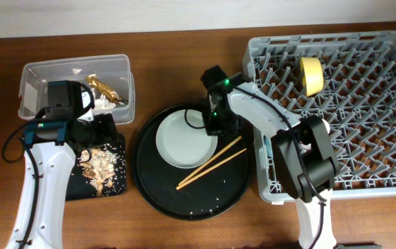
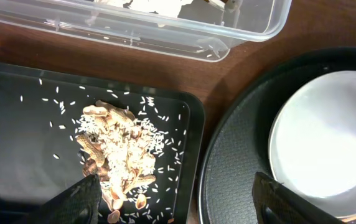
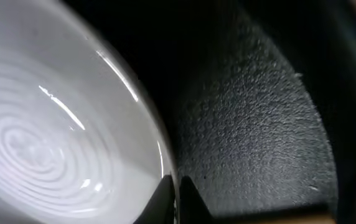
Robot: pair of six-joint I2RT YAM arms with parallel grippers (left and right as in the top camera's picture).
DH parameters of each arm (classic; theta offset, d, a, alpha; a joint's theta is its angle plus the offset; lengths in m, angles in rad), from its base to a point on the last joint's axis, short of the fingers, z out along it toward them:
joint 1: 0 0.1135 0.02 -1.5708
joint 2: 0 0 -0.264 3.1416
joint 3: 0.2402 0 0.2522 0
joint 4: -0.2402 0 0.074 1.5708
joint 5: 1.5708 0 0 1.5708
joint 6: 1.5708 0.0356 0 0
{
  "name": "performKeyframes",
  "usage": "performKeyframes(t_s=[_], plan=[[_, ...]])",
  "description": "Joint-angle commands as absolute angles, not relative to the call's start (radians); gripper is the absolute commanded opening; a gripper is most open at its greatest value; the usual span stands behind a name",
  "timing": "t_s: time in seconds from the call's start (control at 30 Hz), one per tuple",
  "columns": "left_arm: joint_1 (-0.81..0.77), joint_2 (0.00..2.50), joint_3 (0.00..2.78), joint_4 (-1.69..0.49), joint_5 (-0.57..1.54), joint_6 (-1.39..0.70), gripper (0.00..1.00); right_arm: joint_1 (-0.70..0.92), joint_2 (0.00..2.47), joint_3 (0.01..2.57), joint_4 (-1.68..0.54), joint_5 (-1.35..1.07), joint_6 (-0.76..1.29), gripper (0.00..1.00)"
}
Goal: Sort waste into correct bins and load items into the dishwasher rack
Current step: 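Grasp the white plate with right gripper and stand it in the rack, then grasp one chopstick with right gripper and place it in the rack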
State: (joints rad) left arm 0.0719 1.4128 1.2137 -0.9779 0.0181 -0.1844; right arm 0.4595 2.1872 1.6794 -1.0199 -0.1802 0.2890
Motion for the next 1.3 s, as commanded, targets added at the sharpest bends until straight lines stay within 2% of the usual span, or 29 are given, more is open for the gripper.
performKeyframes(t_s=[0.0, 0.1, 0.23, 0.27, 0.43, 0.6, 0.73, 0.77, 0.83, 0.93, 0.97, 1.07, 1.13, 1.2, 1.27], plan=[[0.076, 1.401, 1.214, -0.982, 0.011, -0.197, 0.77, 0.421, 2.104, 1.842, -1.109, -0.079, 0.289, 0.04], [0.076, 1.401, 1.214, -0.982, 0.011, -0.197, 0.77, 0.377, 1.967, 2.040, -1.217, 0.272, 0.266, 0.04], [0.076, 1.401, 1.214, -0.982, 0.011, -0.197, 0.77, 0.357, 1.906, 2.053, -1.200, 0.977, 0.267, 0.04], [0.076, 1.401, 1.214, -0.982, 0.011, -0.197, 0.77, 0.357, 1.907, 2.053, -1.197, 1.044, 0.271, 0.04], [0.076, 1.401, 1.214, -0.982, 0.011, -0.197, 0.77, 0.301, 1.926, 1.997, -1.208, 0.945, 0.358, 0.04], [0.076, 1.401, 1.214, -0.982, 0.011, -0.197, 0.77, 0.294, 1.938, 1.832, -1.129, 0.797, 0.384, 0.04], [0.076, 1.401, 1.214, -0.982, 0.011, -0.197, 0.77, 0.294, 1.937, 1.803, -1.106, 0.656, 0.384, 0.04], [0.076, 1.401, 1.214, -0.982, 0.011, -0.197, 0.77, 0.294, 1.936, 1.806, -1.110, 0.538, 0.383, 0.10], [0.076, 1.401, 1.214, -0.982, 0.011, -0.197, 0.77, 0.294, 1.921, 1.824, -1.125, 0.428, 0.383, 0.41], [0.076, 1.401, 1.214, -0.982, 0.011, -0.197, 0.77, 0.294, 1.800, 1.867, -1.206, 0.339, 0.376, 0.79], [0.076, 1.401, 1.214, -0.982, 0.011, -0.197, 0.77, 0.294, 1.749, 1.867, -1.241, 0.266, 0.371, 0.88], [0.076, 1.401, 1.214, -0.982, 0.011, -0.197, 0.77, 0.298, 1.697, 1.866, -1.353, -0.045, 0.320, 0.90], [0.076, 1.401, 1.214, -0.982, 0.011, -0.197, 0.78, 0.359, 1.707, 1.829, -1.422, -0.137, 0.337, 0.89], [0.076, 1.401, 1.214, -0.982, 0.011, -0.197, 0.77, 0.462, 1.708, 1.717, -1.381, -0.136, 0.458, 0.89], [0.076, 1.401, 1.214, -0.982, 0.011, -0.197, 0.77, 0.566, 1.708, 1.505, -1.221, -0.149, 0.643, 0.89]])
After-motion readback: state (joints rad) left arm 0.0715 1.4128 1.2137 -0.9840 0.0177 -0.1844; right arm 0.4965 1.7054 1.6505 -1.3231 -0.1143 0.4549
